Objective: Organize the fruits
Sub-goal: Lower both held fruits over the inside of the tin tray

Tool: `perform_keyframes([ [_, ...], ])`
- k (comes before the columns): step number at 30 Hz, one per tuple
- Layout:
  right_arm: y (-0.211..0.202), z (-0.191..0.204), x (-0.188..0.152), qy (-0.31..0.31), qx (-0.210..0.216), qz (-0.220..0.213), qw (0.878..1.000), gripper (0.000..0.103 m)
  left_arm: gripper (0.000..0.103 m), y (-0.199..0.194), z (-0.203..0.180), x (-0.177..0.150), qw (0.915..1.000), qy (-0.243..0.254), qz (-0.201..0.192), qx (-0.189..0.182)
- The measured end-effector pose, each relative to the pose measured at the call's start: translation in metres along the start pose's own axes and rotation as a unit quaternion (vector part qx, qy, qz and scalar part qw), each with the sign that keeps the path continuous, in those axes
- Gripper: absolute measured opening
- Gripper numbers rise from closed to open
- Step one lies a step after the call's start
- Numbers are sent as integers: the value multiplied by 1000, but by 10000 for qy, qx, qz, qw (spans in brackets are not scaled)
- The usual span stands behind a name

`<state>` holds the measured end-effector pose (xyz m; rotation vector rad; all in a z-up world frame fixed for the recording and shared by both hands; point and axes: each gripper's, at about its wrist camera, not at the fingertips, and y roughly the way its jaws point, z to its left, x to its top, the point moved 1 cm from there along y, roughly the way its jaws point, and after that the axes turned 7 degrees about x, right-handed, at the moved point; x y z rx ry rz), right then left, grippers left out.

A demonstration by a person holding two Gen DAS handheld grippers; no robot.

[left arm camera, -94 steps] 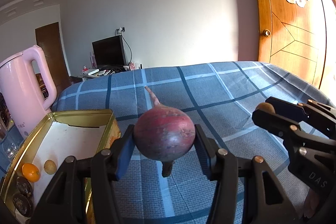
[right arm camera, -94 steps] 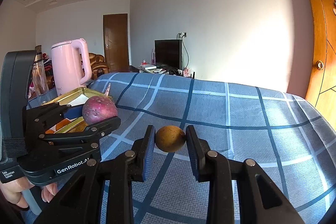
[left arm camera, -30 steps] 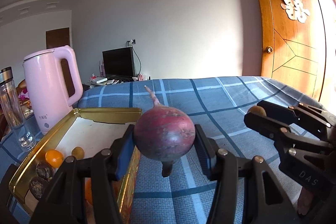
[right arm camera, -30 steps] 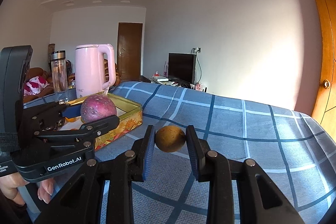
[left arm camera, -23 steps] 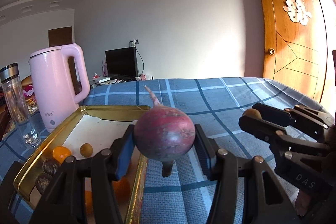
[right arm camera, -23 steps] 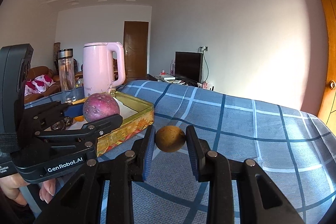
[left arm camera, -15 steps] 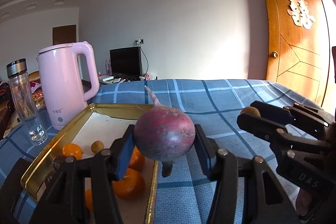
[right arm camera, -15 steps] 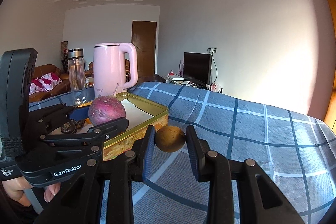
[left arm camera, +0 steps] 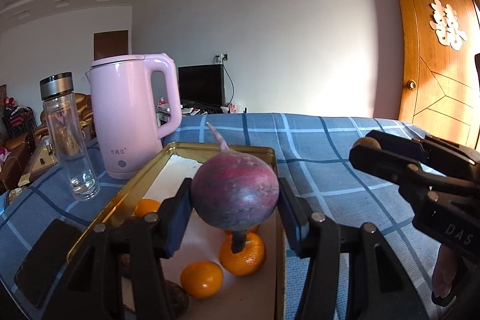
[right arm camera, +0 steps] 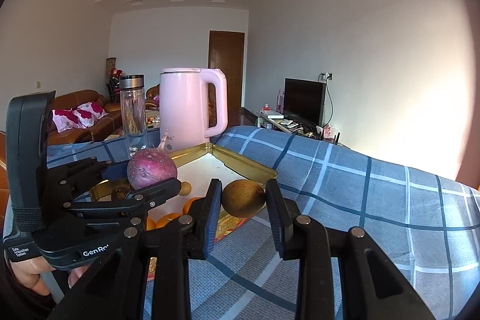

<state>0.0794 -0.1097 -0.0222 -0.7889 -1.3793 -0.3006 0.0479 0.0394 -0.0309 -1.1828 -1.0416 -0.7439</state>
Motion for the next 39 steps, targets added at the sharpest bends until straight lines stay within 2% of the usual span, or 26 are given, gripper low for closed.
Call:
perform_keyframes([
  [20, 43, 36, 16, -226, 391, 193, 9988, 32, 56, 9, 52, -6, 9987, -137, 252, 428],
  [39, 82, 70, 23, -468, 700, 455, 9954, 32, 56, 23, 89, -13, 9960, -257, 535, 671],
])
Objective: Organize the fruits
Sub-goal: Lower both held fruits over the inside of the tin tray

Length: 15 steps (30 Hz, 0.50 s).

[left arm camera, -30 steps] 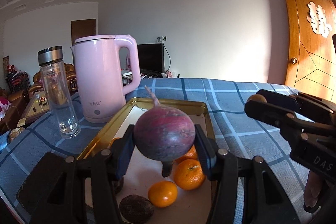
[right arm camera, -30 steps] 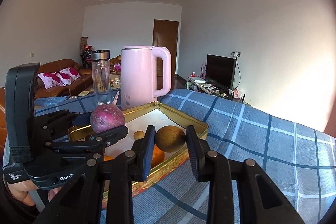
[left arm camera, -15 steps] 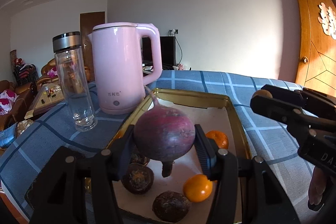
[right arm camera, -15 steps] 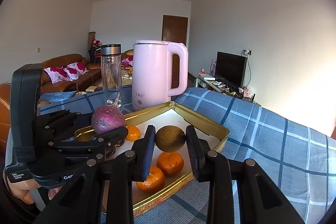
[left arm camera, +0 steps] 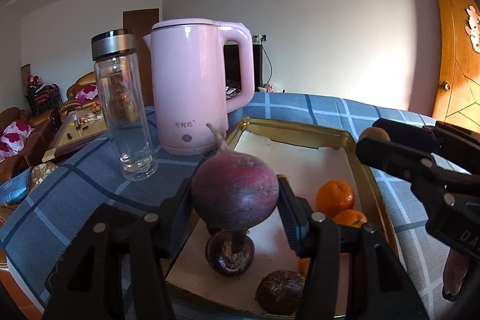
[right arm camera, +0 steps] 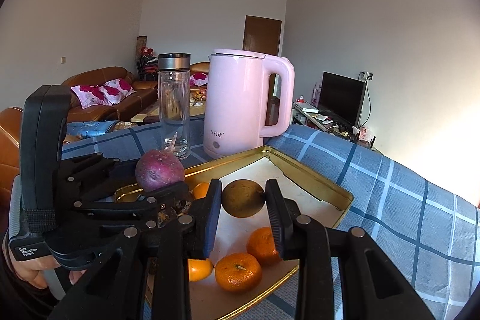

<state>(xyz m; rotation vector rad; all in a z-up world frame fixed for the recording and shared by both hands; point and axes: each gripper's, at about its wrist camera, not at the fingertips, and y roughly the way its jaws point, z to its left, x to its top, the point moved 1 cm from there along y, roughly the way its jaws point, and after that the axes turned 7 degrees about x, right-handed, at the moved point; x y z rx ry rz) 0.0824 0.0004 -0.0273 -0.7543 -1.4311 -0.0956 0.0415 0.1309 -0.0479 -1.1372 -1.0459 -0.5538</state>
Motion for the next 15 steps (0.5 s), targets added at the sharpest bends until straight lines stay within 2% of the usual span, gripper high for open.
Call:
perform_keyframes([
  [15, 27, 7, -3, 91, 195, 348, 9992, 32, 56, 10, 6, -8, 9996, 127, 230, 60],
])
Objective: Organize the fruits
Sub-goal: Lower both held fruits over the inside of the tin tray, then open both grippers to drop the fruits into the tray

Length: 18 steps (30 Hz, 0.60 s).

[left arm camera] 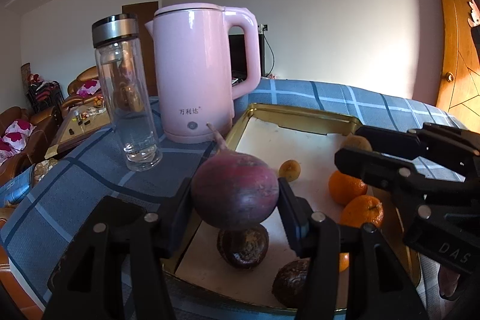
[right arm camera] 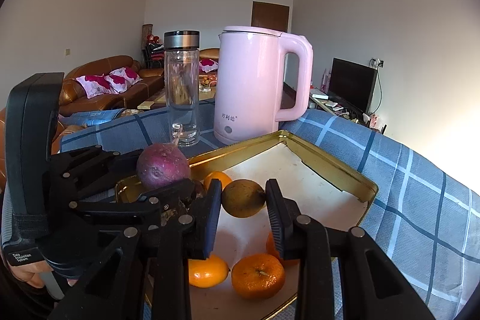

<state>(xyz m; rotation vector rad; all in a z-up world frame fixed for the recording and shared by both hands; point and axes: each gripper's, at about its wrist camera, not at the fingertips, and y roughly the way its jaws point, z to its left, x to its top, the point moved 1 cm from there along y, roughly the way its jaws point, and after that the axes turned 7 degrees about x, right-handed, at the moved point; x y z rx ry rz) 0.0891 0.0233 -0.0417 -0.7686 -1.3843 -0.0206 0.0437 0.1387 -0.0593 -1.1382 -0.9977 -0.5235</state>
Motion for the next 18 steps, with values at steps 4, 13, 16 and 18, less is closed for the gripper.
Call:
perform_keyframes([
  [4, 9, 0, -2, 65, 80, 117, 9999, 32, 56, 4, 0, -2, 9999, 53, 96, 23],
  [13, 24, -2, -7, 264, 182, 358, 9988, 32, 56, 10, 0, -6, 9996, 164, 223, 63],
  [16, 28, -5, -9, 338, 226, 473, 9981, 32, 56, 10, 0, -7, 9995, 203, 215, 87],
  [18, 30, -6, -12, 394, 269, 546, 9974, 32, 56, 10, -1, -7, 9994, 240, 211, 113],
])
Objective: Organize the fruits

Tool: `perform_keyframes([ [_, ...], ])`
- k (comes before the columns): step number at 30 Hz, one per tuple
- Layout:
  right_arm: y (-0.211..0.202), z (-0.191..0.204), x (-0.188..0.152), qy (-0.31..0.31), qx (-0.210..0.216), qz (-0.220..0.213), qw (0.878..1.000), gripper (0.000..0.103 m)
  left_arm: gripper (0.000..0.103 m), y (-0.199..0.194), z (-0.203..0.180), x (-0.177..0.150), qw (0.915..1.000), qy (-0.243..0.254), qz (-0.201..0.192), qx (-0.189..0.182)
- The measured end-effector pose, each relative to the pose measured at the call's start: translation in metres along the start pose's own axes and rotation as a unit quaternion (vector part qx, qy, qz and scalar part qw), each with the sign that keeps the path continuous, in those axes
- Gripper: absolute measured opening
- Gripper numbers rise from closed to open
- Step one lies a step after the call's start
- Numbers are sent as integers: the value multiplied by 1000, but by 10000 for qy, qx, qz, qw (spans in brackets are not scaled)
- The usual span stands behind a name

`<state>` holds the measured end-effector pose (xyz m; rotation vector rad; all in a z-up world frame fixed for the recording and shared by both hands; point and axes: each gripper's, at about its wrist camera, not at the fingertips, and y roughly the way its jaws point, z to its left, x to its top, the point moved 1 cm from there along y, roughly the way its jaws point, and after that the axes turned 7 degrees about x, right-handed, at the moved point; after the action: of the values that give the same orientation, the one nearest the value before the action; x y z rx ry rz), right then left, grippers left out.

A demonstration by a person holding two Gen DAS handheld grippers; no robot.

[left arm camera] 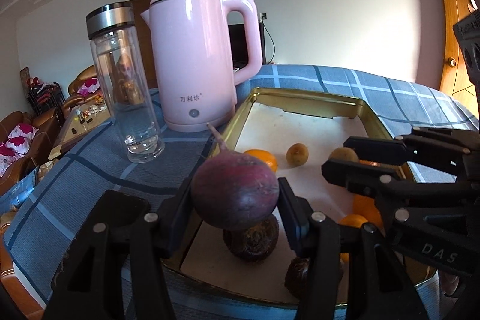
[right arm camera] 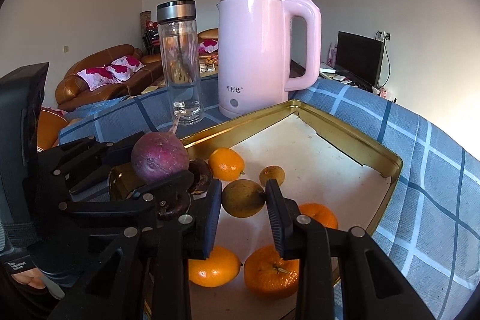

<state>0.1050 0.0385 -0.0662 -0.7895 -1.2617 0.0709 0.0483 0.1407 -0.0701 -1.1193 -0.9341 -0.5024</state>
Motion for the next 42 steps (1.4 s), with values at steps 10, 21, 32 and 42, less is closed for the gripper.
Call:
perform_keyframes([
  [10, 0, 0, -5, 38, 91, 121, 9999, 34, 57, -5, -1, -1, 10000, 65, -18, 53],
  [21, -34, -8, -10, 154, -79, -286, 9994, 57, 88, -33, -2, 8, 9989, -1, -422, 185],
  [32, -100, -16, -16, 213, -652, -998, 9926, 69, 100, -68, -16, 19, 9956, 33, -932, 80],
  [42, -137, -18, -21, 189, -1058, -1407, 9842, 76, 102, -86, -27, 24, 9936, 65, -1121, 75],
])
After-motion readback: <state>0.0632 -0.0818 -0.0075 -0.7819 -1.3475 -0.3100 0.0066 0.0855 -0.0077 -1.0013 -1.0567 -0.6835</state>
